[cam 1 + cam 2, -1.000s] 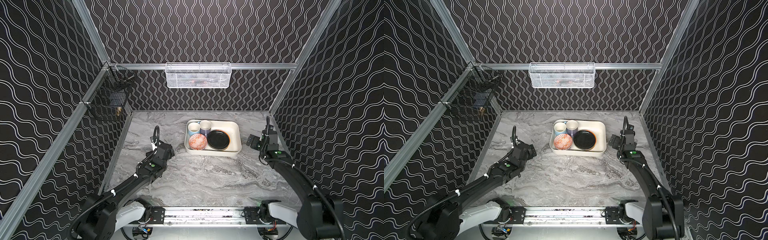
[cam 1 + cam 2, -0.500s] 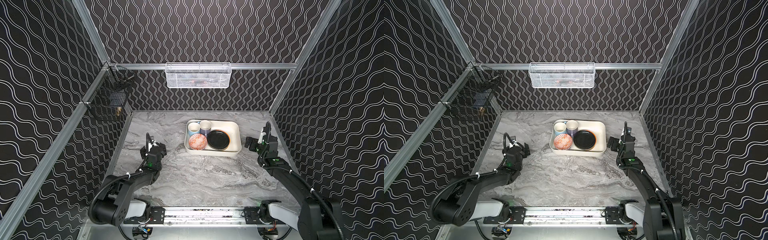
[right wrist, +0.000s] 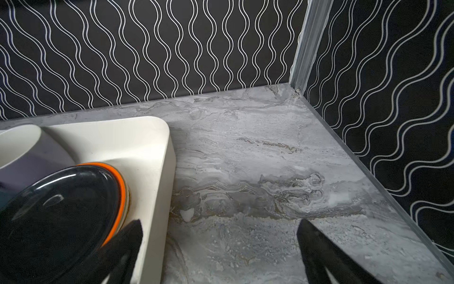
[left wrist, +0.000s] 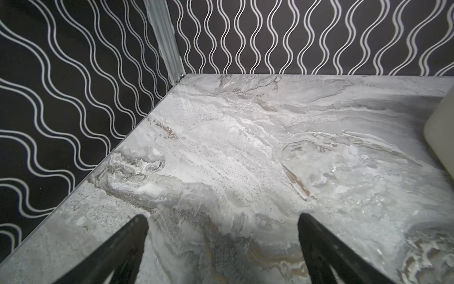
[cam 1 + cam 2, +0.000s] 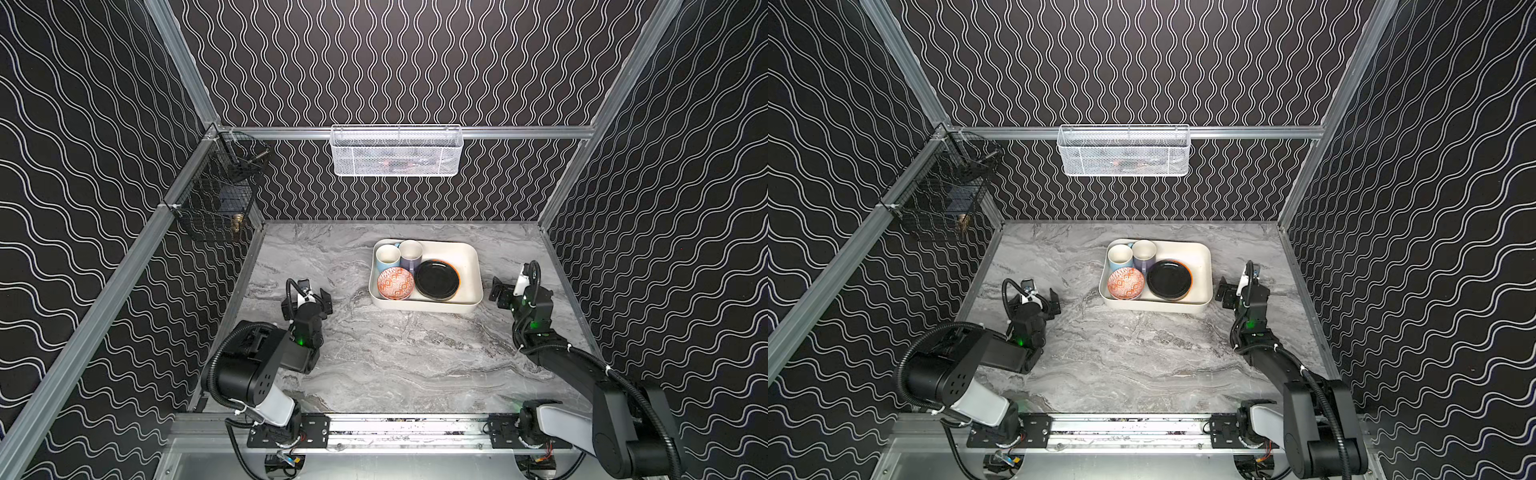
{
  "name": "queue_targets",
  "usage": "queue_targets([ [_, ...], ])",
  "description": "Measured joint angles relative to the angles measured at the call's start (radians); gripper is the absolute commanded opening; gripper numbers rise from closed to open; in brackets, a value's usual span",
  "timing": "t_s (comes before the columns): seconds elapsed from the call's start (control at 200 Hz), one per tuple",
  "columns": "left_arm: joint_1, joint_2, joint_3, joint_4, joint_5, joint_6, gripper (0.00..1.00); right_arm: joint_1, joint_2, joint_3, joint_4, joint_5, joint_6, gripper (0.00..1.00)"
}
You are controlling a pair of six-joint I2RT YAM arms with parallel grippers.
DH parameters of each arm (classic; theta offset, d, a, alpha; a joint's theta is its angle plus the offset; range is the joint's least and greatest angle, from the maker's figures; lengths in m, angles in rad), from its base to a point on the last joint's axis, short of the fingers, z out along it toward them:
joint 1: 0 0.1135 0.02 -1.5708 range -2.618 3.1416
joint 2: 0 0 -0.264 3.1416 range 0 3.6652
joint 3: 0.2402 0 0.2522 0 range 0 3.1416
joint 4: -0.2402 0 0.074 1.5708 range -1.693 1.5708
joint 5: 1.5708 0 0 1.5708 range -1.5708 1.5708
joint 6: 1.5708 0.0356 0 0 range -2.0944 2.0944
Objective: Place the mixed dishes into the plastic bin
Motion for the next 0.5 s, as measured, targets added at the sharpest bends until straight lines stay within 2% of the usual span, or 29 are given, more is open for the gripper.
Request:
queue_targets([
  [0.25, 0.000, 0.059, -0.014, 0.097, 0.058, 0.024, 0.99, -0.001, 0.045, -0.168, 0.286, 0.084, -0.027, 0.99],
  [0.31, 0.000, 0.059, -0.014, 0.072, 0.068, 0.024, 0.99, -0.002, 0.060, -0.200, 0.361, 0.101, -0.027, 0.99],
  [0.5, 0.000, 0.070, -0.017, 0.128, 0.076, 0.026, 0.99, -0.005, 0.204, -0.253, 0.587, 0.135, -0.038, 1.00],
])
